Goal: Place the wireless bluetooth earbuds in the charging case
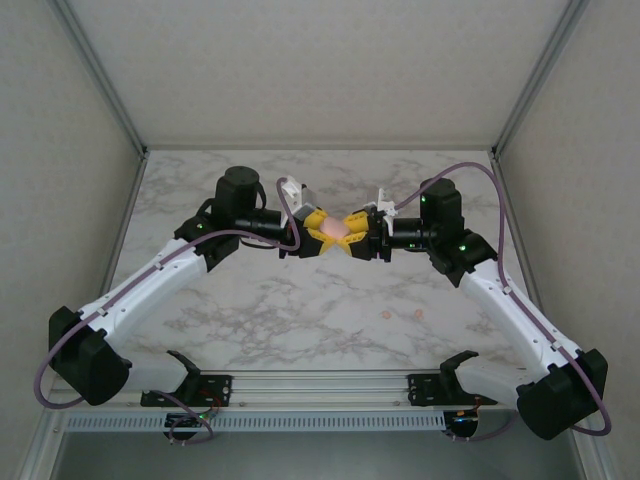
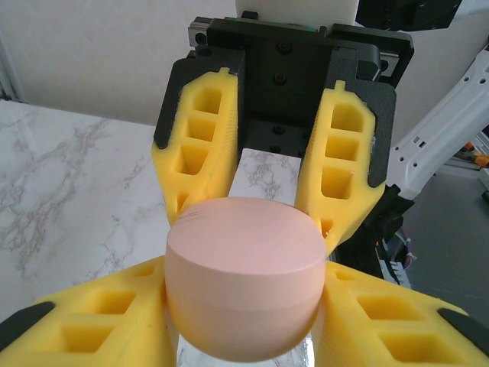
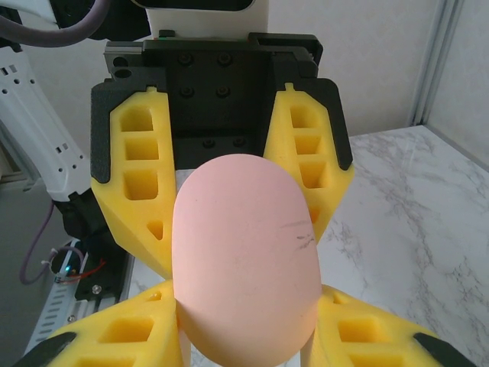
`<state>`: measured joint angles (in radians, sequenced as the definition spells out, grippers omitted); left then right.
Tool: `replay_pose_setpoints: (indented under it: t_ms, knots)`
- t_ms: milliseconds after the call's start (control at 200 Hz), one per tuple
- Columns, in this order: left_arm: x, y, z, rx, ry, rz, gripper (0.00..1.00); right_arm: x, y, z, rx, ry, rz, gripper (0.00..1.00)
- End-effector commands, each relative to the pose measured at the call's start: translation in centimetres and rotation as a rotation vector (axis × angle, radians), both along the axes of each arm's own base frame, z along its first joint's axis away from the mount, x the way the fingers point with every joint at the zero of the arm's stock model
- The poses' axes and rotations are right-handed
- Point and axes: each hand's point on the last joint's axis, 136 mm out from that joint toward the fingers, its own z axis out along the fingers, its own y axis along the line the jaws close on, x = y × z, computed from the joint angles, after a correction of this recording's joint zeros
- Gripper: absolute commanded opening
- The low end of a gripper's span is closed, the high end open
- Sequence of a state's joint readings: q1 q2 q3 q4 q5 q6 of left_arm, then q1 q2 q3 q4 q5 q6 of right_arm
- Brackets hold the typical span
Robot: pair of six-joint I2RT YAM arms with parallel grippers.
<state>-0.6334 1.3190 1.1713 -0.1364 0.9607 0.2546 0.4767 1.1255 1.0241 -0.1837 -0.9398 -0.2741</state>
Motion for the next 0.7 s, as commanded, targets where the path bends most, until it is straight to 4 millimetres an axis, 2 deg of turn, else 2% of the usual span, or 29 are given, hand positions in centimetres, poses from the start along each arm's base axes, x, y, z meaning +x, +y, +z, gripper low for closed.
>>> replay_pose_setpoints:
  t_ms: [0,310,501,696]
  knots:
    - [-2.08,-0.73,1.71,-0.035,0.013,-0.104,0.44,0.68,0.0,1.01,0.01,-0.082,-0.035,0.28]
    - [-2.32,-0.8,1.6,-0.033,0.025,-0.118,0.43,0.63,-0.06,0.98,0.007,-0.087,-0.037,0.28]
    - [-2.19,-0.89,1.31,-0.018,0.022,-0.108,0.31,0.7,-0.07,1.17,0.009,-0.08,-0.042,0.32]
    - [-1.52,-0.67,1.13,-0.019,-0.016,-0.048,0.22,0.94,-0.05,1.69,0.02,0.004,-0.066,0.39]
